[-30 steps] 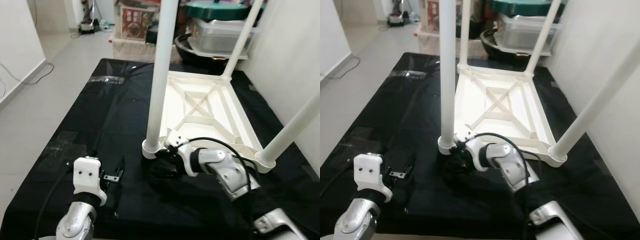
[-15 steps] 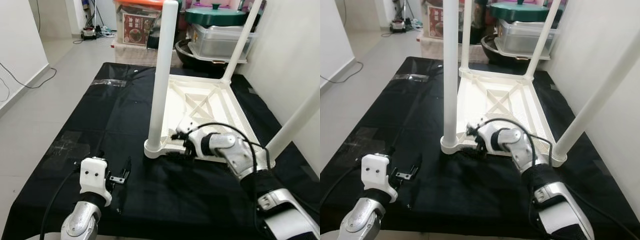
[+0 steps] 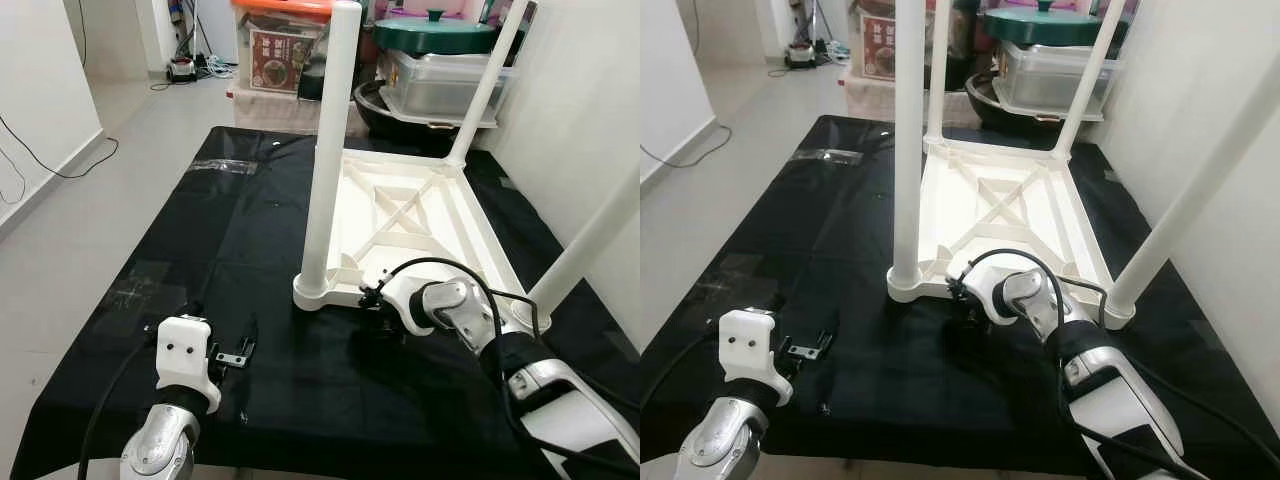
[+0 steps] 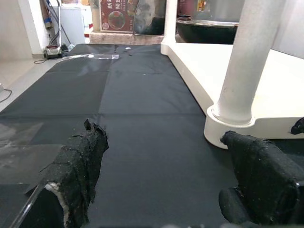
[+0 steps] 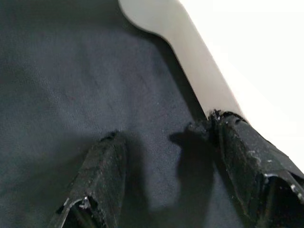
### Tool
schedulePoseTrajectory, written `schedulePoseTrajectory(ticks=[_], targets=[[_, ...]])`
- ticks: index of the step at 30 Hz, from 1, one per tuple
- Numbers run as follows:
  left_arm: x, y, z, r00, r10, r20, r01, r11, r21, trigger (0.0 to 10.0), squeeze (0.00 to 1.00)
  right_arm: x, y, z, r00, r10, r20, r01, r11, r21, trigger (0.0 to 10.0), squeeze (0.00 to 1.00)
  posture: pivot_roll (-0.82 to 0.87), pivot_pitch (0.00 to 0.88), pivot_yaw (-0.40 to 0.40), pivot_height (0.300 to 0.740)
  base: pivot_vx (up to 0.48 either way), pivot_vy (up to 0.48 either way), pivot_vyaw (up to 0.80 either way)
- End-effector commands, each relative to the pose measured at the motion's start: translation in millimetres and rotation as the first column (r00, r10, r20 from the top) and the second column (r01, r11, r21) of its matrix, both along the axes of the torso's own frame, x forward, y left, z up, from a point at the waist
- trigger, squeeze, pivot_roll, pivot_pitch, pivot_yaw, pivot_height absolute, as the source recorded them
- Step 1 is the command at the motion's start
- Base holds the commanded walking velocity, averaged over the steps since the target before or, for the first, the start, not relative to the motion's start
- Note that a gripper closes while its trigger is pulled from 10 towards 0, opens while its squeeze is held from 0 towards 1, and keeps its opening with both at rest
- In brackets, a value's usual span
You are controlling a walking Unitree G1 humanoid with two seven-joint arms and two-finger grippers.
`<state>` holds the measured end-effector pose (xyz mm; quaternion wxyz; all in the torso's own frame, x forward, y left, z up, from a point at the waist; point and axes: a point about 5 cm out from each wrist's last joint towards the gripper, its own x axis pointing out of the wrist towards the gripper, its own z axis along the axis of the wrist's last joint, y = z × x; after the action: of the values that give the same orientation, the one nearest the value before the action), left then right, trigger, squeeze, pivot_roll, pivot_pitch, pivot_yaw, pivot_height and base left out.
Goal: Building children table
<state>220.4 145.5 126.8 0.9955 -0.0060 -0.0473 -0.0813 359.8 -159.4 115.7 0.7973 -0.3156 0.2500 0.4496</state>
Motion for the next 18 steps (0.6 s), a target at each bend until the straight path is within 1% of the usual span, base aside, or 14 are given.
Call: schedulePoseTrajectory(ticks=[1,3,4,5,6,7,10,11,12,14,15,16,17,18], targets=[[-0.2,-1.1,-2,1.000,-0.003,-0.005,0.003,1.000,0.015,10.0,0.00,3.3,7.3,16,1.000,0.023,-0.015,-0.020,0.990,0.136,10.0,0.00,0.15,0.000,-0.097,0.740,0.000,0.000,0.00],[-0.2,-1.1,-2,1.000,-0.003,-0.005,0.003,1.000,0.015,10.0,0.00,3.3,7.3,16,1.000,0.023,-0.015,-0.020,0.990,0.136,10.0,0.00,0.15,0.000,-0.097,0.740,0.000,0.000,0.00],[-0.2,-0.6,-2,1.000,-0.003,-0.005,0.003,1.000,0.016,10.0,0.00,2.2,12.7,22,0.997,0.072,-0.031,-0.064,0.978,0.197,10.0,0.00,0.15,0.000,-0.097,0.740,0.000,0.000,0.00],[-0.2,-0.6,-2,1.000,-0.003,-0.005,0.003,1.000,0.016,10.0,0.00,2.2,12.7,22,0.997,0.072,-0.031,-0.064,0.978,0.197,10.0,0.00,0.15,0.000,-0.097,0.740,0.000,0.000,0.00],[-0.4,-0.3,-2,1.000,-0.006,-0.007,0.006,1.000,0.017,10.0,0.00,2.6,15.6,28,0.994,0.102,-0.025,-0.094,0.969,0.230,10.0,0.00,0.14,0.000,-0.091,0.740,0.000,0.000,0.00],[-0.3,-0.4,-2,1.000,-0.010,-0.008,0.010,1.000,0.018,10.0,0.00,4.9,14.8,31,0.995,0.096,-0.015,-0.089,0.967,0.237,10.0,0.00,0.14,0.000,-0.090,0.740,0.000,0.000,0.00],[0.1,-1.2,-3,1.000,-0.014,-0.009,0.014,1.000,0.018,10.0,0.00,10.3,8.9,33,0.999,0.045,0.010,-0.046,0.975,0.215,10.0,0.00,0.14,0.000,-0.093,0.740,0.000,0.000,0.00],[0.1,-1.2,-3,1.000,-0.014,-0.009,0.014,1.000,0.018,10.0,0.00,10.3,8.9,33,0.999,0.045,0.010,-0.046,0.975,0.215,10.0,0.00,0.14,0.000,-0.093,0.740,0.000,0.000,0.00],[0.4,-1.5,-3,1.000,-0.014,-0.009,0.014,1.000,0.018,10.0,0.00,13.7,4.4,33,1.000,0.000,0.019,-0.004,0.979,0.202,10.0,0.00,0.14,0.000,-0.093,0.740,0.000,0.000,0.00],[0.4,-1.5,-3,1.000,-0.014,-0.009,0.014,1.000,0.018,10.0,0.00,13.7,4.4,33,1.000,0.000,0.019,-0.004,0.979,0.202,10.0,0.00,0.14,0.000,-0.093,0.740,0.000,0.000,0.00],[0.5,-1.6,-3,1.000,-0.013,-0.008,0.013,1.000,0.016,10.0,0.00,16.3,0.0,33,0.999,-0.037,0.035,0.030,0.983,0.181,10.0,0.00,0.14,0.000,-0.093,0.740,0.000,0.000,0.00],[0.5,-1.6,-3,1.000,-0.013,-0.008,0.013,1.000,0.016,10.0,0.00,16.3,0.0,33,0.999,-0.037,0.035,0.030,0.983,0.181,10.0,0.00,0.14,0.000,-0.093,0.740,0.000,0.000,0.00],[0.4,-1.9,-3,1.000,-0.013,-0.009,0.013,1.000,0.016,10.0,0.00,17.9,-6.3,30,0.996,-0.082,0.047,0.075,0.988,0.138,10.0,0.00,0.14,0.000,-0.098,0.740,0.000,0.000,0.00],[0.4,-1.9,-3,1.000,-0.013,-0.009,0.013,1.000,0.016,10.0,0.00,17.9,-6.3,30,0.996,-0.082,0.047,0.075,0.988,0.138,10.0,0.00,0.14,0.000,-0.098,0.740,0.000,0.000,0.00]])
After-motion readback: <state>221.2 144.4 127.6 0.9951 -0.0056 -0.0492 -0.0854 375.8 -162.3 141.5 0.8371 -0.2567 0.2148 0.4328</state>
